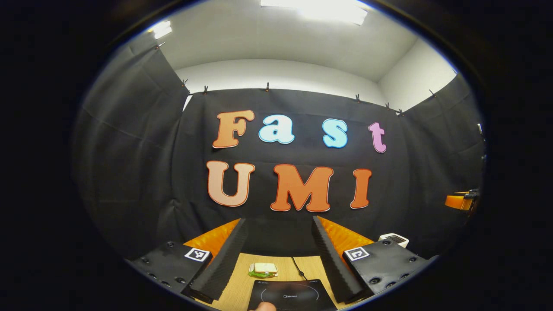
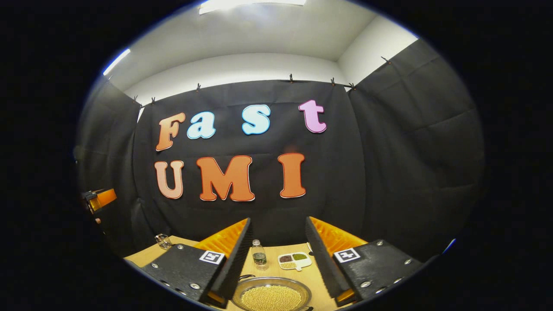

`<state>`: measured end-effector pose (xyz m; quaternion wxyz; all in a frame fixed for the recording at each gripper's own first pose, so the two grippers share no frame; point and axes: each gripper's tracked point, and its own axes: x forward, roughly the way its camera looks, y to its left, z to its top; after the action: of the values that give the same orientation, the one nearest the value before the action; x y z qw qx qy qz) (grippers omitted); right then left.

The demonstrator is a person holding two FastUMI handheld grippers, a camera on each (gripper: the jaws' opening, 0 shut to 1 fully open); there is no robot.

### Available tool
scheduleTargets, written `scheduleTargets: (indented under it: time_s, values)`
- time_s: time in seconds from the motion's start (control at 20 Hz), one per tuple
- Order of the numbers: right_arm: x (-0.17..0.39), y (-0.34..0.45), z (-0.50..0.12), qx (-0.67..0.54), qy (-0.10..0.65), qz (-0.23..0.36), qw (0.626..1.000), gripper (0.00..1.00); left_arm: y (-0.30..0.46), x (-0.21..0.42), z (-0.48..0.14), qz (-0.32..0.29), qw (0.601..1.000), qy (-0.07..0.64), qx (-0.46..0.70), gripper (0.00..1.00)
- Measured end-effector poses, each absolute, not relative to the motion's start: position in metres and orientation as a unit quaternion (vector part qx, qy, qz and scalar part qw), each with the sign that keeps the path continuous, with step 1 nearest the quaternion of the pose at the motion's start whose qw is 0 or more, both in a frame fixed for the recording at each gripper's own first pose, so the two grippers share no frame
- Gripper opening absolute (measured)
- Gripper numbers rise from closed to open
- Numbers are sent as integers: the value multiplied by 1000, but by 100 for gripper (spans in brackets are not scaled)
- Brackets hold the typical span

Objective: First push the handle of the pot to place it horizontally, then grasp the pot with both hands and set it on the induction cooktop.

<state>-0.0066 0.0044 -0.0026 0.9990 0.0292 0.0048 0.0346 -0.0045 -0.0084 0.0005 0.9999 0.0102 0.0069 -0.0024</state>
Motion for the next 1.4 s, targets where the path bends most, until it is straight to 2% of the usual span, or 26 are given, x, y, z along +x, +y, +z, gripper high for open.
scheduleTargets:
  time_s: [0.1, 0.15, 0.2, 0.25, 0.35, 0.4, 0.6, 1.05, 1.4]
  values:
    - [-8, 5, -6, 23, 3, 42, 999, 61, -10, -7, -1, -3, 1000, 8, 13, 98]
    - [-6, 4, -10, 17, 4, 40, 999, 43, -10, -7, -1, -4, 1000, 8, 13, 98]
    - [-5, 3, -15, 10, 5, 38, 999, 36, -11, -7, -1, -4, 1000, 8, 14, 98]
    - [-6, 3, -18, 7, 5, 36, 999, 20, -12, -7, -2, -4, 1000, 8, 15, 96]
    - [-7, 4, -26, 10, 7, 36, 999, 4, -11, -8, -3, -3, 1000, 9, 16, 98]
    - [-7, 7, -33, 12, 12, 41, 999, 0, -11, -7, -5, -3, 1000, 10, 16, 98]
    - [-18, 15, -73, 0, 42, 59, 997, 0, -7, -6, -11, 0, 1000, 17, 13, 99]
    - [-56, 14, -197, -9, 126, 46, 991, 0, -1, -5, -21, 2, 1000, 22, 8, 99]
    - [-80, 6, -268, 1, 182, 45, 982, 0, -3, -10, -23, -1, 1000, 17, 18, 98]
